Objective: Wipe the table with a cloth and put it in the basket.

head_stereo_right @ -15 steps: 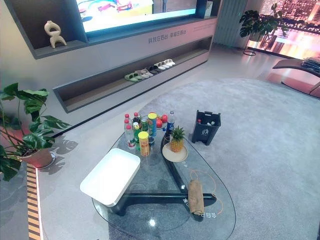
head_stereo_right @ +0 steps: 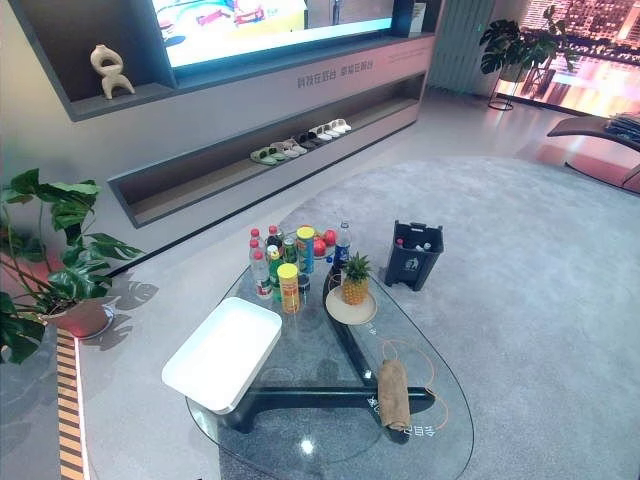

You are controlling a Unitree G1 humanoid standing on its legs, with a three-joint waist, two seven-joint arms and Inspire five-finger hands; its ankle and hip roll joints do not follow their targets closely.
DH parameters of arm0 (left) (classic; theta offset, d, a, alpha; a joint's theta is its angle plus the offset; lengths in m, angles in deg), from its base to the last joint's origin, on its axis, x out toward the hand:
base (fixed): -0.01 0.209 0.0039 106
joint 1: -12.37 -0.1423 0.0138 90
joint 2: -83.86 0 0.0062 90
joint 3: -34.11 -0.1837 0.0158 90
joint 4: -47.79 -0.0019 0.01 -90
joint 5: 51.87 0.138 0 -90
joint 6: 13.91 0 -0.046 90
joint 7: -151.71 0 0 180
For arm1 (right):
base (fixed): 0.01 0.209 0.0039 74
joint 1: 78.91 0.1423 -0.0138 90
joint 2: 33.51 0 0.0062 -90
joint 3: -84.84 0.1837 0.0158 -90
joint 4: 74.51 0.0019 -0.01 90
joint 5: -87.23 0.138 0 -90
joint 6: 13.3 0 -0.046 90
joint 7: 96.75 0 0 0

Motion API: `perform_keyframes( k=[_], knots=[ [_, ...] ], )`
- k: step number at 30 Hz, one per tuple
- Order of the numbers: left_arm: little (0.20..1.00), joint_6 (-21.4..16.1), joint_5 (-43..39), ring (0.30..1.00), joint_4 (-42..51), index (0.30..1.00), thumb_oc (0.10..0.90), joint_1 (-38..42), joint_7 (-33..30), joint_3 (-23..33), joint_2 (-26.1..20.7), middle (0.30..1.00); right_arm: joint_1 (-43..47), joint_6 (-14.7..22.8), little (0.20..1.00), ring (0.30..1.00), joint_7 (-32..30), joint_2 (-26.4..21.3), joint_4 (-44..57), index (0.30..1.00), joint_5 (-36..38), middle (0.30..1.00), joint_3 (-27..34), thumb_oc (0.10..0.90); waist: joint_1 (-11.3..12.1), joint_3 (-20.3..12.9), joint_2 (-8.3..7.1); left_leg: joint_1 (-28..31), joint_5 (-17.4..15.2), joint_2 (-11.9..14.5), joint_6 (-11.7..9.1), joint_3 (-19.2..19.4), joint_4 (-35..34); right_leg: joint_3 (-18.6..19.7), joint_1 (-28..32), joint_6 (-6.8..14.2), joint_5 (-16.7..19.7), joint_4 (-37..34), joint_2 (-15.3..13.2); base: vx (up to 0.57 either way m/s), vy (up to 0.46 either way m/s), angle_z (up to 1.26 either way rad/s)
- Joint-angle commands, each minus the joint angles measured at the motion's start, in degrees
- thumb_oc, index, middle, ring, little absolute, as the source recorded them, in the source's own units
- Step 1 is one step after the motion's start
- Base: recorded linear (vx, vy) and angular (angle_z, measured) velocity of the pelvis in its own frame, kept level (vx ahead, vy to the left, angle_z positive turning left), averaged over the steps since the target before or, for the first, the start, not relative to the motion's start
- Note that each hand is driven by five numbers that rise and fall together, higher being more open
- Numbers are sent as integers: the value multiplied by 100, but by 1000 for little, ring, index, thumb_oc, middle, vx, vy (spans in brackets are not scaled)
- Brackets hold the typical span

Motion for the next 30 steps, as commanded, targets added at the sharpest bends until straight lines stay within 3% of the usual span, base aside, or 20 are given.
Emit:
perform_keyframes(
  k=[1, 11, 19, 24, 25, 30],
  knots=[
    [900, -51, 111, 900, -441, 900, 800, 279, -80, -100, 143, 900, 427, 100, 900, 900, -83, 106, -355, 900, 93, 900, 63, 800, 44, 167, -137, 237, -687, -412, 188, 49, 97, 223, -393, 211, 239, 70, -82, 0, 0, 0],
    [900, -33, 136, 900, -381, 900, 800, 255, -162, -43, 97, 900, 409, 179, 900, 900, -192, 74, 6, 900, 210, 900, 8, 800, 57, 222, -247, 196, -727, -380, 184, 116, 193, 251, -431, 220, 249, 107, -70, 7, -15, 0],
    [900, -15, 88, 900, -281, 900, 800, 240, -189, -80, 64, 900, 442, 642, 900, 900, -749, -2, 499, 900, 480, 900, 28, 800, 32, 407, -306, -19, -799, -383, 211, 198, 460, 311, -626, 223, 270, 228, -94, 18, -10, -3],
    [900, -85, 31, 900, -122, 900, 800, 218, -162, -179, -35, 900, 428, 878, 900, 900, -1249, -109, 951, 900, 688, 900, 64, 800, -24, 645, -317, -376, -878, -413, 266, 269, 815, 407, -963, 195, 238, 466, -85, -23, -7, -9],
    [900, -140, -92, 900, -53, 900, 800, 344, -138, -247, -83, 900, 542, 933, 900, 900, -1376, -173, 1182, 900, 792, 900, 31, 800, -56, 860, -318, -648, -883, -438, 288, 275, 1009, 441, -1219, 169, 234, 625, -83, -202, -7, -1],
    [900, -262, -468, 900, 160, 900, 800, 614, -147, -375, -84, 900, 829, 981, 900, 900, -1716, -320, 1769, 900, 935, 900, -55, 800, -147, 1319, -247, -1108, -789, -481, 293, 267, 1130, 485, -1705, 143, 278, 806, -60, -162, 22, 0]
  ],
)
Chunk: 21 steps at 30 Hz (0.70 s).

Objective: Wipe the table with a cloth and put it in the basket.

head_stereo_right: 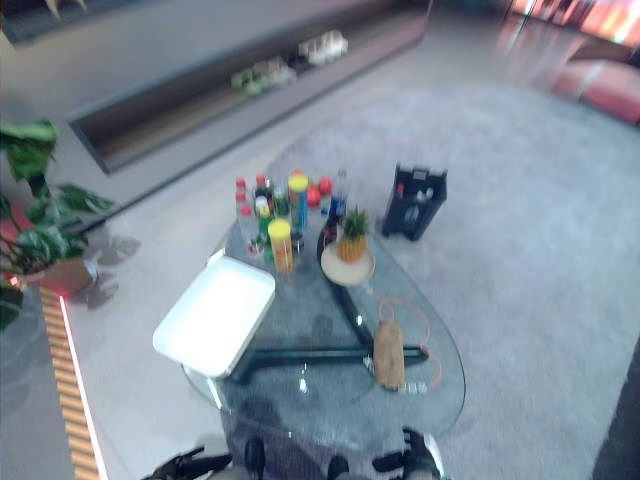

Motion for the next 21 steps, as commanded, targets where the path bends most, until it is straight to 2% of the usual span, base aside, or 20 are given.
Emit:
perform_keyframes(
  k=[1, 5, 14, 21],
  knots=[
    [900, -82, -284, 900, 21, 900, 800, -117, -38, -162, 13, 900, 267, 179, 900, 900, -545, -224, 659, 900, 233, 900, -45, 800, -135, 191, -178, -8, -772, -527, 272, 100, 473, 301, -573, 125, 269, 161, -23, -105, 28, -3],
    [900, -132, -401, 900, 214, 900, 800, -106, -113, -261, 33, 900, 327, 194, 900, 900, -896, -316, 1181, 900, 282, 900, -62, 800, -178, 404, -147, -269, -741, -566, 288, 147, 532, 301, -886, 129, 270, 307, -25, -85, 15, 1],
    [900, -169, -622, 900, 642, 900, 800, -161, -155, -403, -78, 900, 338, 83, 900, 900, -2317, -661, 2765, 900, 533, 900, 166, 800, -261, 897, -102, -860, -769, -590, 262, 213, 956, 243, -1465, 98, 238, 696, -54, -47, 12, 0],
    [900, -165, -741, 900, 917, 900, 800, -158, -154, -491, -79, 900, 658, 200, 900, 900, -2838, -851, 3441, 900, 538, 900, 369, 800, -281, 1178, 12, -1237, -747, -617, 247, 220, 1138, 214, -1880, 61, 242, 883, -64, -28, 32, 0]
  ],
)
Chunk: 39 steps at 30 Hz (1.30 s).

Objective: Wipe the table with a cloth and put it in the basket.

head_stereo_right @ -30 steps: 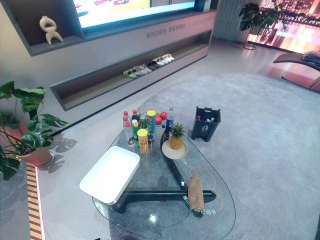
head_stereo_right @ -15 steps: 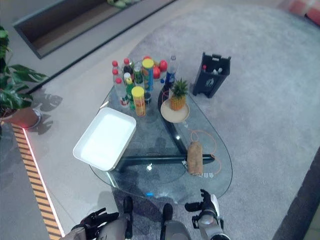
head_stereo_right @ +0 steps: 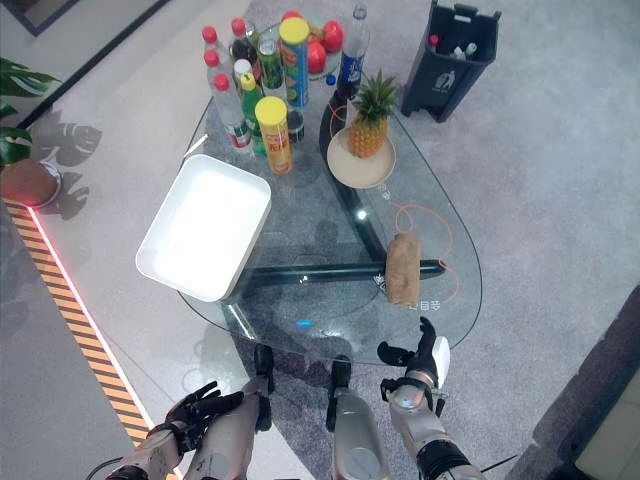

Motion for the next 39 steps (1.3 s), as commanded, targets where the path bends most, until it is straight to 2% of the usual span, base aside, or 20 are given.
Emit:
perform_keyframes(
  k=[1, 10, 22, 35, 39],
  knots=[
    [900, 118, -99, 900, -54, 900, 800, -405, -150, -246, 93, 900, 110, 274, 900, 900, -582, -383, 747, 900, 34, 900, 256, 800, -30, -53, -89, -107, -910, -431, 52, 218, 829, 146, -390, -60, 409, -198, 209, -33, 31, -5],
    [900, 276, -110, 900, 380, 900, 800, -326, -267, -284, 28, 900, 684, 69, 900, 900, -903, -641, 1331, 900, 106, 900, 564, 800, 17, 221, -47, -544, -1009, -457, 44, 248, 1263, 52, -805, -54, 387, 109, 126, 1, 5, -1],
    [900, 312, -427, 900, 883, 900, 800, -282, -347, -519, 8, 900, 1184, -328, 900, 900, -1125, -757, 1632, 900, 80, 900, 524, 800, 21, 221, 51, -1375, -1033, -501, 57, 258, 1562, 13, -1663, -55, 435, 380, 60, 28, 16, 2],
    [900, 445, -706, 900, 1287, 900, 800, -274, -557, -624, -76, 900, 1655, -406, 900, 900, -1484, -1037, 1617, 900, 310, 900, 584, 800, 74, 221, 171, -2201, -1012, -555, 84, 205, 1839, 7, -2467, -74, 516, 596, 53, 3, 3, 0],
    [900, 477, -792, 900, 1449, 900, 800, -305, -496, -677, -104, 900, 1753, -324, 900, 900, -1498, -1127, 1607, 900, 400, 900, 631, 800, 89, 221, 204, -2333, -994, -555, 88, 200, 1851, 15, -2615, -79, 544, 622, 60, 0, 0, 0]
  ],
)
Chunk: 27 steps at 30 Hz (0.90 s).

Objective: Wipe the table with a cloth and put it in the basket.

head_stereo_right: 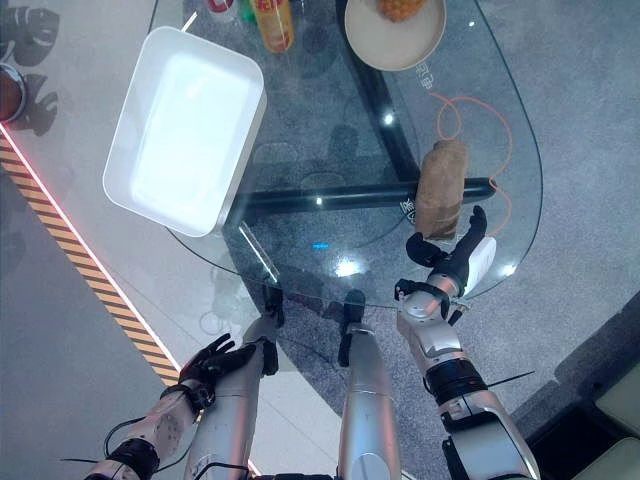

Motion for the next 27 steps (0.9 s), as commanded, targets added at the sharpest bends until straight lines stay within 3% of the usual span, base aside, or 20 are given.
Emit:
perform_keyframes(
  k=[1, 27],
  knots=[
    [900, 324, -131, 900, 82, 900, 800, -569, -82, -454, -43, 900, 86, 266, 900, 900, -484, -616, 612, 900, 20, 900, 269, 800, -30, -54, 9, -257, -1164, -420, 75, 197, 1145, -121, -72, 51, 892, -1069, 342, 0, 0, 0],
    [900, 206, -279, 900, 227, 900, 800, -445, -101, -517, -89, 900, 727, 163, 900, 900, -647, -986, 624, 900, 223, 900, 312, 800, 43, -54, 88, -901, -1106, -421, 60, 86, 1262, -76, -773, 74, 1050, -1005, 333, 0, 0, 0]
  ],
)
